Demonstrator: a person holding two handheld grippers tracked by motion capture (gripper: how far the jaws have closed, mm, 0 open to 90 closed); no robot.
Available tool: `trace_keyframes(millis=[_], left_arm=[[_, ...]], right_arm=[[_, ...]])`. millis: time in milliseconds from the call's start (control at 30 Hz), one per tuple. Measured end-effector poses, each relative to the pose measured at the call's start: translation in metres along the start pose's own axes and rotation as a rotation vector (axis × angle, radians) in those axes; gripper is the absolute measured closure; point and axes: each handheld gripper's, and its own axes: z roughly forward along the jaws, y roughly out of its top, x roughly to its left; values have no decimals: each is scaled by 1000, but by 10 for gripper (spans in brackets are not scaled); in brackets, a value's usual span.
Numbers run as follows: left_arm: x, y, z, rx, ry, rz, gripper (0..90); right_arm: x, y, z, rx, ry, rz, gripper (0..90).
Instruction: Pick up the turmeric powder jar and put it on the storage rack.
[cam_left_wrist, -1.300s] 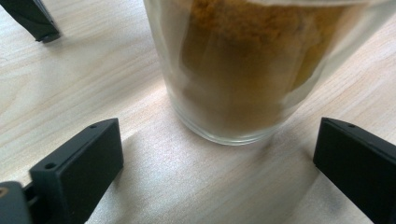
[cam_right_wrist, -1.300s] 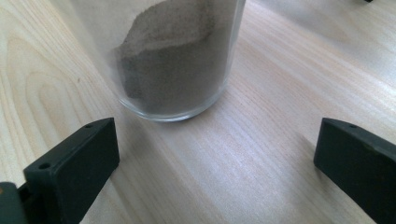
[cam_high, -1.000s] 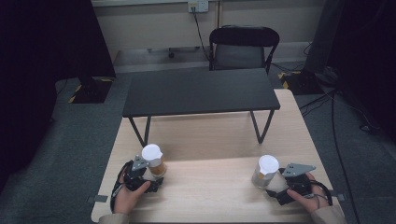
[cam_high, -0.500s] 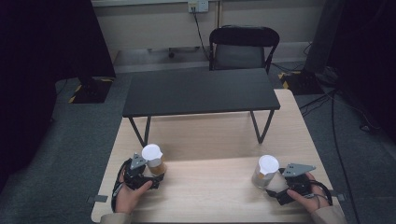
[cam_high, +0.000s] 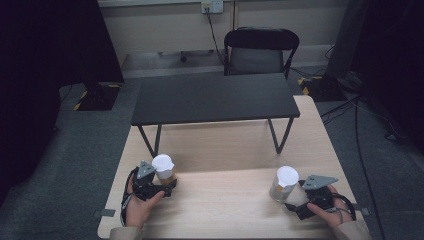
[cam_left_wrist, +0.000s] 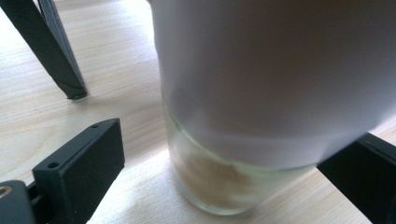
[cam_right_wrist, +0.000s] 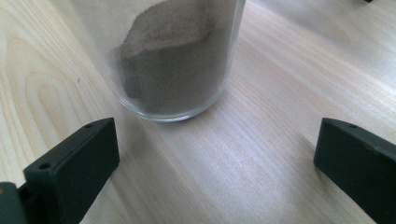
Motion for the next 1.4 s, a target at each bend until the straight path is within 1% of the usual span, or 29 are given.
trace_keyframes(millis=[233, 433, 600, 733, 833, 900, 1067, 1167, 1233, 1400], left_arm=[[-4, 0, 1, -21, 18, -29, 18], [-7, 1, 4, -29, 30, -36, 19], [-9, 1, 5, -42, 39, -34, 31], [-10, 0, 5, -51, 35, -33, 47], [-9, 0, 5, -58, 32, -24, 75], [-9, -1, 4, -70, 27, -23, 99], [-5, -1, 4, -78, 2, -12, 169], [-4, -1, 5, -80, -11, -16, 196], [-2, -2, 5, -90, -23, -25, 212], [-2, -3, 4, -109, -28, -12, 254]], right_arm=[[0, 0, 0, 0, 0, 0, 0], [0, 0, 0, 0, 0, 1, 0], [0, 0, 0, 0, 0, 1, 0], [0, 0, 0, -1, 0, 1, 0], [0, 0, 0, 0, 0, 1, 0], [0, 0, 0, -1, 0, 1, 0], [0, 0, 0, 0, 0, 1, 0], [0, 0, 0, 0, 0, 1, 0], [0, 0, 0, 0, 0, 1, 0], [0, 0, 0, 0, 0, 1, 0]])
